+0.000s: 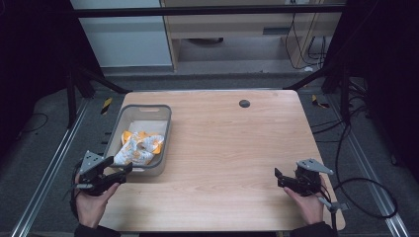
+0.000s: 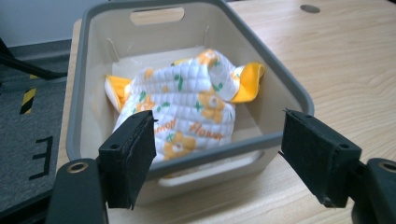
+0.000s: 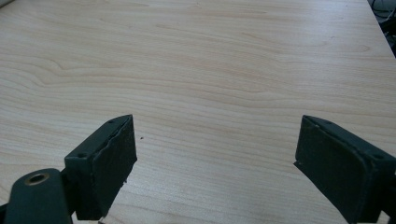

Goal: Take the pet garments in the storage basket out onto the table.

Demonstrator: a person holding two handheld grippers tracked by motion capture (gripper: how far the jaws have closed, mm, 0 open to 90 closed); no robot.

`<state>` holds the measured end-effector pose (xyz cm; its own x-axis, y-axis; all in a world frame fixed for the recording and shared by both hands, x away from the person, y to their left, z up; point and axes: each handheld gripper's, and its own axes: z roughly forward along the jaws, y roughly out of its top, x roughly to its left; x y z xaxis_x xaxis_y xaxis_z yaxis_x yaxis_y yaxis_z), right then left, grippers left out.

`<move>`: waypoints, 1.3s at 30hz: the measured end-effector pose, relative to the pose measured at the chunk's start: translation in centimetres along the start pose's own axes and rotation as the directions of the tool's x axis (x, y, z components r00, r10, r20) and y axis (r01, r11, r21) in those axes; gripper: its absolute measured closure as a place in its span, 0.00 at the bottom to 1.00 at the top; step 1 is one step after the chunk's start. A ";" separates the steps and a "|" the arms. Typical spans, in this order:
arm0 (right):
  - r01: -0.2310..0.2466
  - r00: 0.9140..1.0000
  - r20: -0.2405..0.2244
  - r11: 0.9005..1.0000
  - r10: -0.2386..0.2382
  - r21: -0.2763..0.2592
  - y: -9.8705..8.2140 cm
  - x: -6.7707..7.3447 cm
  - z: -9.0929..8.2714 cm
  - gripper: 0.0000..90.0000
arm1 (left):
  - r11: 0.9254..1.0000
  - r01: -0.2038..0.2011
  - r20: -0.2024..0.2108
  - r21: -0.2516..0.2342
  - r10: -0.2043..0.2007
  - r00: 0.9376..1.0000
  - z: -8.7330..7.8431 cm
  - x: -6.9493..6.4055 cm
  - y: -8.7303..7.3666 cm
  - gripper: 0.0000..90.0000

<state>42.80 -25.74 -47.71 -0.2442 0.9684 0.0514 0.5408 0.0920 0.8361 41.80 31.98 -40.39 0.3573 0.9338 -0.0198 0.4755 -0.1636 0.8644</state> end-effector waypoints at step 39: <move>0.045 0.999 -0.004 0.998 -0.045 0.051 -0.2 0.4 0.6 0.14 | 0.968 -0.131 0.034 0.213 0.127 0.991 5.8 0.8 6.9 0.32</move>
<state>43.11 -25.27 -48.19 -0.2716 0.9623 0.0160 0.5695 0.1472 0.8087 50.03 29.77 -37.33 0.4419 0.8941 0.0726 0.5848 -0.3486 0.7325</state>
